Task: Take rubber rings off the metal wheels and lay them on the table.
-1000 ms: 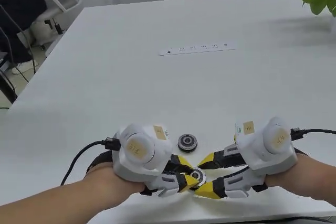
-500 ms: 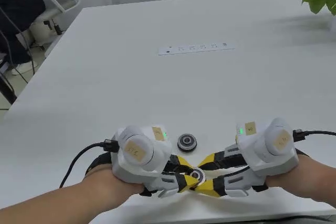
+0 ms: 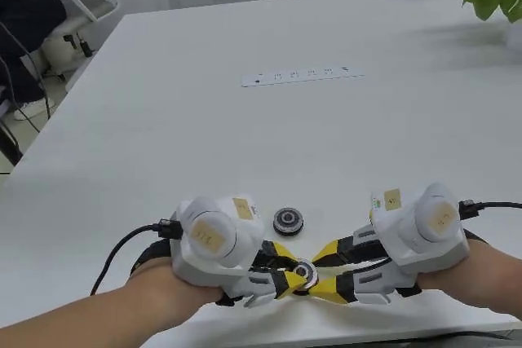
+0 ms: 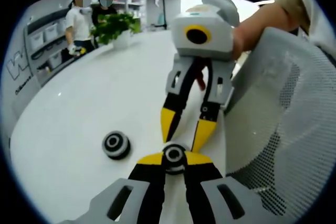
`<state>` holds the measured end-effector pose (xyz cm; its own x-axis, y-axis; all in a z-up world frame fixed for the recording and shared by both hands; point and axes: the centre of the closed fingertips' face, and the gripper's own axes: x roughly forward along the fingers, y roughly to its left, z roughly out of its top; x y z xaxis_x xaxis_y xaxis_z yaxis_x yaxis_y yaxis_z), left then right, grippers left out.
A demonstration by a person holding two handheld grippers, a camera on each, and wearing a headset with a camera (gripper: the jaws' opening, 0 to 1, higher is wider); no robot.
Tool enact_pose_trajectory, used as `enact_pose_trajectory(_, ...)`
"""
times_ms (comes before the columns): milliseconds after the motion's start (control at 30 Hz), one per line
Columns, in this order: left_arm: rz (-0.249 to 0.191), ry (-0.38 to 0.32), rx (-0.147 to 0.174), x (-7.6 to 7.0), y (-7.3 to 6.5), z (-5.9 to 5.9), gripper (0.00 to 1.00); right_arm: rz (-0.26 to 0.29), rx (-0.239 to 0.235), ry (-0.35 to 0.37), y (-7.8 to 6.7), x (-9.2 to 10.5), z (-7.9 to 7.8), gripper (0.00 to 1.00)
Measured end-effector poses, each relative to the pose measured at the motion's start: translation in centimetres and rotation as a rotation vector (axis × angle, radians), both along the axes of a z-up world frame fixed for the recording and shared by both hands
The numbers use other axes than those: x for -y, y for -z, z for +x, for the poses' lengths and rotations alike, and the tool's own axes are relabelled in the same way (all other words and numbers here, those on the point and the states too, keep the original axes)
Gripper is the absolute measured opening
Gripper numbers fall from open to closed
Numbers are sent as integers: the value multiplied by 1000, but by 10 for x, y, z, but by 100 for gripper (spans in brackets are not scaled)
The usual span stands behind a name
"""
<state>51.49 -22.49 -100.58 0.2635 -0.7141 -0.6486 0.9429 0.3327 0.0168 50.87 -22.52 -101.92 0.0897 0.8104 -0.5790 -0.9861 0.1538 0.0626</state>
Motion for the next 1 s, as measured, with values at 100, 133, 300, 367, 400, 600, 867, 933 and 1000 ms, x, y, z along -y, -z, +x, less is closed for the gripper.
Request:
enact_pose_trajectory(100,0,0,1,0,0,0,14,-5,-2,3,0,1,0,18)
enact_pose_trajectory(133,1,0,1,0,0,0,14,-6,-3,4,0,2,0,17)
enact_pose_trajectory(300,1,0,2,0,0,0,14,-10,-11,12,1,2,0,16)
enact_pose_trajectory(367,1,-1,2,0,0,0,14,-13,-13,12,1,2,0,16)
enact_pose_trajectory(400,1,-1,3,0,0,0,14,-13,-14,14,1,2,0,16)
enact_pose_trajectory(600,0,-3,3,0,0,0,14,-13,-47,25,2,3,-1,12)
enact_pose_trajectory(867,-1,-4,3,0,0,0,14,-11,-74,45,2,4,-2,10)
enact_pose_trajectory(933,-1,-4,4,0,0,0,14,-12,-87,52,3,5,-2,7)
enact_pose_trajectory(1000,-1,-4,4,0,0,0,14,-22,-92,54,6,7,-2,0)
